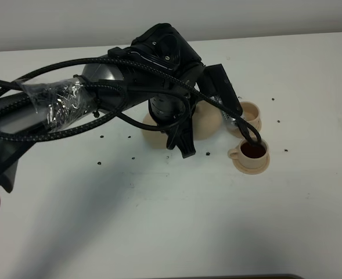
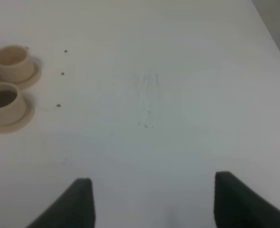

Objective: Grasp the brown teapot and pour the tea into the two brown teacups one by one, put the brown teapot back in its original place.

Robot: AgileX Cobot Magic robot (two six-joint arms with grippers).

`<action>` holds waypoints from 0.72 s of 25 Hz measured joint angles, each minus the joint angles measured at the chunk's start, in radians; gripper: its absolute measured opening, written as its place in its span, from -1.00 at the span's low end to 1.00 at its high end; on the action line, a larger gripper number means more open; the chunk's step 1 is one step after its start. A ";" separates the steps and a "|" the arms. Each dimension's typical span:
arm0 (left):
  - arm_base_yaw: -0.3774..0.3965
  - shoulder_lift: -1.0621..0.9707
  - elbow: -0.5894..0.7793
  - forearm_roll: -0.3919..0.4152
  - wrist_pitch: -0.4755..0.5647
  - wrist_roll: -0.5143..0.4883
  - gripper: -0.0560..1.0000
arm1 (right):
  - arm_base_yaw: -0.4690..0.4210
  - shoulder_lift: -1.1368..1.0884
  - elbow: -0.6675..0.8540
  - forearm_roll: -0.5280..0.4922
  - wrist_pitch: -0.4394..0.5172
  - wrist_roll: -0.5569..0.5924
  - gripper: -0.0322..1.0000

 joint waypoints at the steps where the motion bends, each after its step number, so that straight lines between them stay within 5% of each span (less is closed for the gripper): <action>1: 0.011 0.002 0.000 0.001 -0.031 0.011 -0.64 | 0.000 0.000 0.000 0.000 0.000 0.000 0.08; 7: 0.057 0.024 -0.032 0.044 -0.174 0.103 -0.64 | 0.000 0.000 0.000 0.000 0.000 0.001 0.08; 18: 0.066 0.211 -0.214 0.256 -0.266 0.288 -0.64 | 0.000 0.000 0.000 0.000 0.000 0.000 0.08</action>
